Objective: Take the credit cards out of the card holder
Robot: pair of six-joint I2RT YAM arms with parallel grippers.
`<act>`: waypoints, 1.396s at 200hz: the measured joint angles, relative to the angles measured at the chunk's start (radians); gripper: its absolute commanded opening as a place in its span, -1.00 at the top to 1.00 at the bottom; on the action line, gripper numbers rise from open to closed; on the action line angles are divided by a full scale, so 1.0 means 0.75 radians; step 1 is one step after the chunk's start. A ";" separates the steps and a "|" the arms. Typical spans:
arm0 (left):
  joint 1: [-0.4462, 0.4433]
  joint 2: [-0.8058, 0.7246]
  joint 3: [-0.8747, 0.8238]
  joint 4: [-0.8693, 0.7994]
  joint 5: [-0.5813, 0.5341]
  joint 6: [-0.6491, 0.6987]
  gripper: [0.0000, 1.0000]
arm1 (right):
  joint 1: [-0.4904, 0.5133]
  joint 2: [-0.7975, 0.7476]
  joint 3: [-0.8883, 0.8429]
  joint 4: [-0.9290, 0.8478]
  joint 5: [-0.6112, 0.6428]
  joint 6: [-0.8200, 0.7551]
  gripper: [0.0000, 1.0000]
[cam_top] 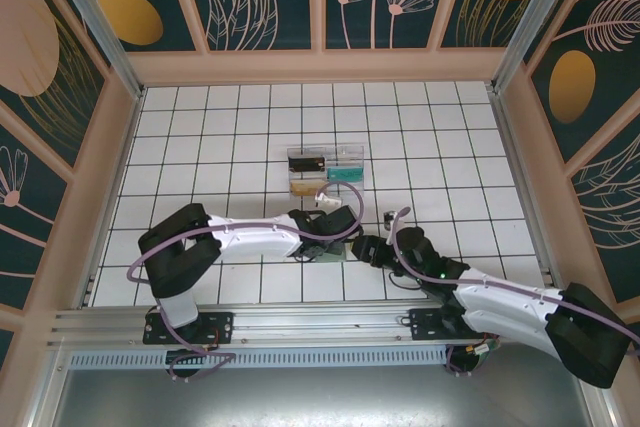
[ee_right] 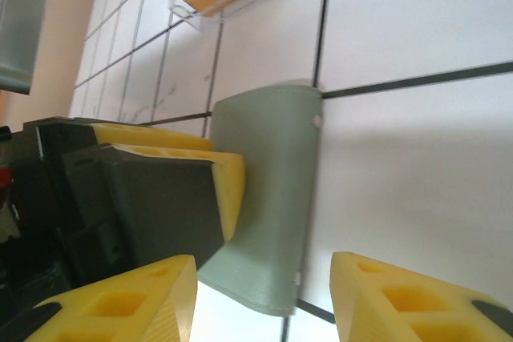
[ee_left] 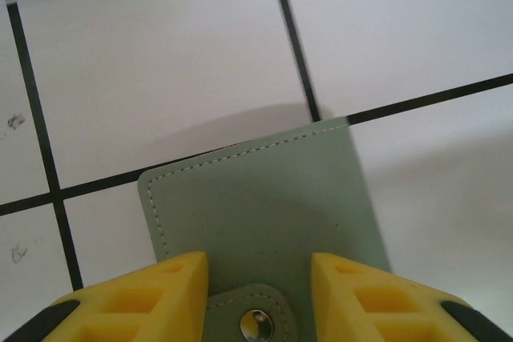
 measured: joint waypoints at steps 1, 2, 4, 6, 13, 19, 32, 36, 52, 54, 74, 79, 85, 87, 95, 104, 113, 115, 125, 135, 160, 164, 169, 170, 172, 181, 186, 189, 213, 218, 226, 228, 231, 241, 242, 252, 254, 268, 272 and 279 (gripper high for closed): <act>0.000 0.002 0.000 -0.001 0.000 0.000 0.22 | 0.000 0.000 -0.001 -0.001 0.000 0.001 0.04; 0.000 0.004 0.001 -0.004 -0.001 -0.001 0.23 | 0.000 0.000 -0.002 -0.004 0.000 0.001 0.04; 0.000 0.006 0.002 -0.005 -0.001 0.000 0.22 | 0.000 0.000 -0.004 -0.007 0.001 0.001 0.04; 0.000 0.008 0.004 -0.008 -0.002 0.000 0.22 | 0.000 0.000 -0.005 -0.009 0.001 0.001 0.04; 0.000 0.013 0.014 -0.019 -0.004 -0.001 0.22 | -0.001 0.000 -0.011 -0.014 0.001 0.004 0.04; 0.000 0.014 0.021 -0.029 -0.005 -0.001 0.22 | -0.001 0.000 -0.013 -0.021 0.002 0.004 0.04; 0.000 0.018 0.032 -0.045 -0.006 0.000 0.27 | -0.001 0.000 -0.015 -0.028 0.005 0.004 0.04; 0.000 0.020 0.035 -0.050 -0.006 -0.001 0.27 | -0.001 0.000 -0.015 -0.029 0.005 0.004 0.04; -0.003 0.034 0.052 -0.072 -0.007 0.000 0.24 | -0.001 0.000 -0.015 -0.030 0.005 0.004 0.04; -0.004 0.036 0.055 -0.075 -0.008 0.000 0.23 | -0.002 0.000 -0.015 -0.030 0.005 0.004 0.04; -0.013 0.043 0.078 -0.110 -0.014 0.000 0.20 | -0.002 0.001 -0.015 -0.030 0.005 0.004 0.03; -0.016 0.043 0.082 -0.119 -0.014 0.000 0.20 | -0.002 0.002 -0.015 -0.031 0.005 0.004 0.03; -0.019 0.043 0.085 -0.129 -0.014 0.000 0.20 | -0.002 0.003 -0.015 -0.031 0.005 0.004 0.04; -0.020 0.043 0.086 -0.130 -0.014 -0.001 0.20 | -0.002 0.004 -0.015 -0.031 0.005 0.004 0.04; -0.023 0.043 0.088 -0.140 -0.014 -0.001 0.20 | -0.002 0.007 -0.015 -0.030 0.005 0.004 0.04; -0.026 0.043 0.089 -0.149 -0.014 -0.001 0.20 | -0.002 0.011 -0.015 -0.030 0.005 0.004 0.04; -0.027 0.043 0.089 -0.156 -0.014 -0.001 0.20 | -0.002 0.016 -0.016 -0.030 0.005 0.004 0.04; -0.027 0.043 0.089 -0.158 -0.014 -0.001 0.20 | -0.002 0.017 -0.016 -0.030 0.005 0.004 0.04; -0.028 0.043 0.090 -0.163 -0.014 -0.001 0.20 | -0.002 0.022 -0.018 -0.030 0.005 0.004 0.04; -0.030 0.043 0.091 -0.168 -0.014 -0.001 0.21 | -0.002 0.027 -0.020 -0.029 0.005 0.004 0.04; -0.036 0.043 0.096 -0.182 -0.013 -0.004 0.22 | -0.002 0.033 -0.020 -0.030 0.005 0.004 0.04; -0.038 0.043 0.096 -0.184 -0.014 -0.005 0.22 | -0.002 0.033 -0.020 -0.030 0.005 0.004 0.04; -0.038 0.043 0.098 -0.188 -0.013 -0.006 0.22 | -0.002 0.033 -0.020 -0.030 0.005 0.004 0.04; -0.038 0.043 0.098 -0.188 -0.013 -0.006 0.22 | -0.002 0.033 -0.020 -0.030 0.005 0.004 0.04; -0.039 0.043 0.098 -0.189 -0.013 -0.006 0.22 | -0.002 0.033 -0.020 -0.030 0.005 0.004 0.04; -0.039 0.043 0.099 -0.194 -0.013 -0.007 0.23 | -0.002 0.033 -0.020 -0.030 0.005 0.004 0.04; -0.040 0.043 0.100 -0.197 -0.012 -0.008 0.22 | -0.002 0.033 -0.020 -0.030 0.005 0.004 0.04; -0.040 0.043 0.100 -0.199 -0.011 -0.011 0.23 | -0.002 0.033 -0.020 -0.030 0.005 0.004 0.04; -0.043 0.031 0.100 -0.218 -0.009 -0.016 0.22 | -0.002 0.033 -0.020 -0.030 0.005 0.004 0.04; -0.044 0.026 0.100 -0.223 -0.009 -0.016 0.22 | -0.002 0.033 -0.020 -0.030 0.005 0.004 0.04; -0.045 0.021 0.100 -0.229 -0.009 -0.016 0.22 | -0.002 0.033 -0.020 -0.030 0.005 0.004 0.04; -0.045 0.020 0.100 -0.230 -0.009 -0.016 0.22 | -0.002 0.033 -0.020 -0.030 0.005 0.004 0.04; -0.045 0.018 0.100 -0.233 -0.009 -0.016 0.22 | -0.002 0.033 -0.020 -0.030 0.005 0.004 0.04; -0.047 0.013 0.100 -0.238 -0.009 -0.017 0.21 | -0.002 0.033 -0.020 -0.030 0.005 0.004 0.04; -0.047 0.013 0.100 -0.238 -0.009 -0.017 0.21 | -0.002 0.033 -0.020 -0.030 0.005 0.004 0.04; -0.050 0.010 0.100 -0.241 -0.009 -0.017 0.22 | -0.002 0.033 -0.020 -0.030 0.005 0.004 0.04; -0.050 0.009 0.100 -0.242 -0.009 -0.017 0.22 | -0.002 0.034 -0.020 -0.029 0.005 0.004 0.04; -0.052 0.008 0.100 -0.243 -0.006 -0.021 0.21 | -0.002 0.037 -0.020 -0.029 0.005 0.004 0.04; -0.052 0.008 0.100 -0.243 -0.004 -0.021 0.21 | -0.002 0.038 -0.020 -0.029 0.005 0.004 0.04; -0.052 0.008 0.100 -0.244 -0.003 -0.021 0.21 | -0.002 0.041 -0.020 -0.029 0.005 0.004 0.04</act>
